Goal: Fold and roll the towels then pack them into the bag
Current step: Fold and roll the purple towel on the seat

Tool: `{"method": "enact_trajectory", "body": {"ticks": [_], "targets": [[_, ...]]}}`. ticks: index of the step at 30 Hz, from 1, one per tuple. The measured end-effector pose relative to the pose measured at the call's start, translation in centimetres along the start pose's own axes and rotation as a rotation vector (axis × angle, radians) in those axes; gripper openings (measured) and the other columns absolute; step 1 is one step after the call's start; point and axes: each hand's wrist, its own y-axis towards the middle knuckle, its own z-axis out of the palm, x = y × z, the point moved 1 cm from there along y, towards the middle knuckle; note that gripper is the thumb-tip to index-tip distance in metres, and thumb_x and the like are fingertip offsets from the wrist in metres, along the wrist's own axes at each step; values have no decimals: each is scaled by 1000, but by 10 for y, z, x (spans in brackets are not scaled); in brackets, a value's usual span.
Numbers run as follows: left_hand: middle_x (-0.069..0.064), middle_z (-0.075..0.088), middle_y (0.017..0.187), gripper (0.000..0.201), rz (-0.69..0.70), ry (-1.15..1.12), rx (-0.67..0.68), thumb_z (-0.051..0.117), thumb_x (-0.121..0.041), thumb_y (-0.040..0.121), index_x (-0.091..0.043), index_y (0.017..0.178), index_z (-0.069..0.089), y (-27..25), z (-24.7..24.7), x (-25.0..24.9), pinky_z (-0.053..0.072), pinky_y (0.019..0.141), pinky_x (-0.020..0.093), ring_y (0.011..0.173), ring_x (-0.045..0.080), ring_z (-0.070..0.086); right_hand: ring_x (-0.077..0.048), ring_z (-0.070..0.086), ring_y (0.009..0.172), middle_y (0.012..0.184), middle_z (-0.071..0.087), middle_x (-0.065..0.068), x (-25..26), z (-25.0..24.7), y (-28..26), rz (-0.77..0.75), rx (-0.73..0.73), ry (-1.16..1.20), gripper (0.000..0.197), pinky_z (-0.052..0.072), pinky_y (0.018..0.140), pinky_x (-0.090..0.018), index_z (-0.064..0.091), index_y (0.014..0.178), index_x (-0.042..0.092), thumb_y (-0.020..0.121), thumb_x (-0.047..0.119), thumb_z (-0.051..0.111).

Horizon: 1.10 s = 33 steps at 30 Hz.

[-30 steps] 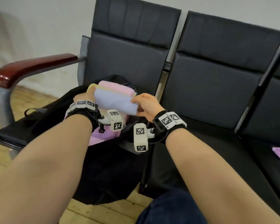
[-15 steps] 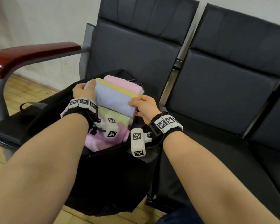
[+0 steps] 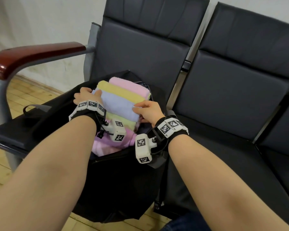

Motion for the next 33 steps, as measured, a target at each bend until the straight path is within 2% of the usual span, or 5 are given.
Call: {"method": "enact_trajectory", "body": {"ticks": [8,17,24,28,33], "targets": [[17,47,136,42,183,72,-98,46,-33,97,-4,128,51,-50,-10,-33,28,104,41,128,31,41,-16,51,103,111,55,-2,29,-34,-38,117,96,-74,38,54,88,-40,57,129,13,91,17,63],[24,52,126,38,336,85,403,45,-19,98,2,130,47,-167,11,-78,44,99,47,119,39,49,-10,52,87,95,56,1,31,-135,-116,99,-7,-297,32,54,70,-32,62,122,13,91,21,63],[16,63,120,34,510,156,679,57,-15,91,-20,63,37,-299,54,-101,42,79,31,113,31,59,-19,52,104,106,55,-1,4,-247,-196,154,-111,-486,31,55,88,-42,63,120,14,90,23,64],[13,64,111,10,554,235,781,67,-16,86,-9,86,60,-369,88,-116,45,89,29,112,28,60,-20,53,101,98,56,0,-25,-306,-232,213,-196,-513,35,55,88,-44,61,122,13,89,22,65],[13,66,116,42,647,360,908,72,-26,81,-3,115,64,-437,140,-129,48,98,39,109,29,62,-20,55,99,103,57,-3,-73,-383,-265,314,-285,-475,33,55,87,-43,62,121,12,89,22,65]]}}
